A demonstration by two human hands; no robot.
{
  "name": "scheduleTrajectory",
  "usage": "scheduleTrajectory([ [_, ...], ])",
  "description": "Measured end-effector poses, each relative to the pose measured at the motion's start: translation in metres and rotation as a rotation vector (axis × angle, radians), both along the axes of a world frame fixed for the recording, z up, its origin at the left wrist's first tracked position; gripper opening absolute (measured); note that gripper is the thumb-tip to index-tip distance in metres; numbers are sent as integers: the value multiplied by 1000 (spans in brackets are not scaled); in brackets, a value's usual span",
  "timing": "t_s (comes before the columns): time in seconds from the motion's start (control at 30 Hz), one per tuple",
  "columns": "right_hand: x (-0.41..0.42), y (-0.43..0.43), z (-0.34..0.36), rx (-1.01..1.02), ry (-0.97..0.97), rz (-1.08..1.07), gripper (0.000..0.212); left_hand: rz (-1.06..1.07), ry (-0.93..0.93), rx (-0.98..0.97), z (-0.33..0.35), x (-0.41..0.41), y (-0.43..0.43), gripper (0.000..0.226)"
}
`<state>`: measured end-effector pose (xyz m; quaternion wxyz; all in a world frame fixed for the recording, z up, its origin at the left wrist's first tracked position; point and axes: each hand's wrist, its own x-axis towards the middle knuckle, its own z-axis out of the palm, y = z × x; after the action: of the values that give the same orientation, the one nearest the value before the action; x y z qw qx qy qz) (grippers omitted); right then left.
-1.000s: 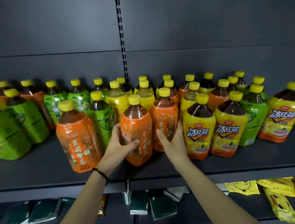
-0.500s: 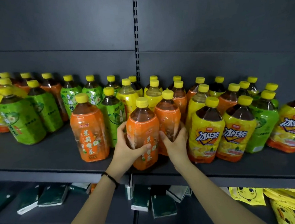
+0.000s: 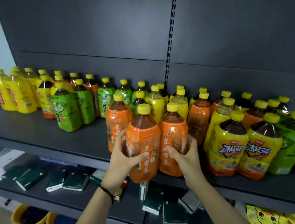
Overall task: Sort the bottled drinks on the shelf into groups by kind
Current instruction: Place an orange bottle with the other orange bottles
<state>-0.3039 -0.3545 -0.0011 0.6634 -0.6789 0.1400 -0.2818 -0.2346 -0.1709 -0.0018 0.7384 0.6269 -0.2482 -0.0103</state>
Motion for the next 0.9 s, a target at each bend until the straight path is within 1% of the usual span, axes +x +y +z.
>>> scheduleTrajectory([
  [0.07,3,22,3,9,-11,42,74,9,-11,-5,4,9,26,89],
  [0.17,12,63,11,13,-51,81,70,18,-10,-32,12,28,69,84],
  [0.27,27,112,16,45,-80,98,75,43,-2,-43,15,52,119,87],
  [0.4,57,179,21,79,-114,122,78,76,9,-38,17,87,183,92],
  [0.47,75,210,22,82,-128,124,81,75,5,-32,19,103,211,91],
  [0.53,93,235,21,73,-131,119,78,74,2,-16,19,119,236,88],
  [0.63,118,259,13,65,-107,92,65,89,11,-8,14,143,268,87],
  [0.67,127,264,10,64,-97,83,64,100,21,-13,12,151,276,87],
  [0.9,188,269,-9,12,-55,25,69,185,38,-29,2,217,310,87],
])
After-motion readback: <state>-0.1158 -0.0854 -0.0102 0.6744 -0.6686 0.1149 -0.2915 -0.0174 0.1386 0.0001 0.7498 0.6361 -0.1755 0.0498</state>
